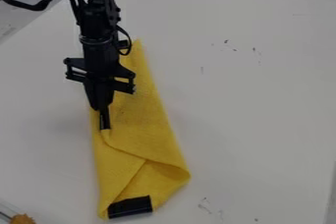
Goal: Unfold the cloth from left to right
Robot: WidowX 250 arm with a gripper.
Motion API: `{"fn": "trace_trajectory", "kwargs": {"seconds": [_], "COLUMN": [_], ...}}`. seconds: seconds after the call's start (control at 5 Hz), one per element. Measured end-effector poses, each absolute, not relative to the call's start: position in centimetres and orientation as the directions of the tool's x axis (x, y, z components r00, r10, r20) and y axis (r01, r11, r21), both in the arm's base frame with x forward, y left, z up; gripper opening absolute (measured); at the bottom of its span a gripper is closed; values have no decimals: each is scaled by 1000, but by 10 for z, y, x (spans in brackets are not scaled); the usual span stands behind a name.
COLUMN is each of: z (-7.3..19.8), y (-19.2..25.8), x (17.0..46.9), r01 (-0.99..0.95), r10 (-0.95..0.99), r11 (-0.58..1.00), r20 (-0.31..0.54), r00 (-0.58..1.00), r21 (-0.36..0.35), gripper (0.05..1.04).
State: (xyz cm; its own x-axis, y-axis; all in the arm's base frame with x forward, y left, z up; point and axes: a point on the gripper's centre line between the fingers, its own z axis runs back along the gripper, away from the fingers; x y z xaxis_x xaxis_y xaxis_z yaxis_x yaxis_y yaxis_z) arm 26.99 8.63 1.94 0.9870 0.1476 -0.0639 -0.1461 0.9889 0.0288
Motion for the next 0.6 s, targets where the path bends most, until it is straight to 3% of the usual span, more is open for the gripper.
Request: {"fn": "trace_trajectory", "kwargs": {"seconds": [0.4,0.6], "z": [26,39], "y": [75,58], "x": [274,292], "r01": [-115,-38], "r10": [118,42], "r11": [992,996], "r20": [-68,-51], "r00": [991,998], "r21": [50,76], "gripper": [53,53]}}
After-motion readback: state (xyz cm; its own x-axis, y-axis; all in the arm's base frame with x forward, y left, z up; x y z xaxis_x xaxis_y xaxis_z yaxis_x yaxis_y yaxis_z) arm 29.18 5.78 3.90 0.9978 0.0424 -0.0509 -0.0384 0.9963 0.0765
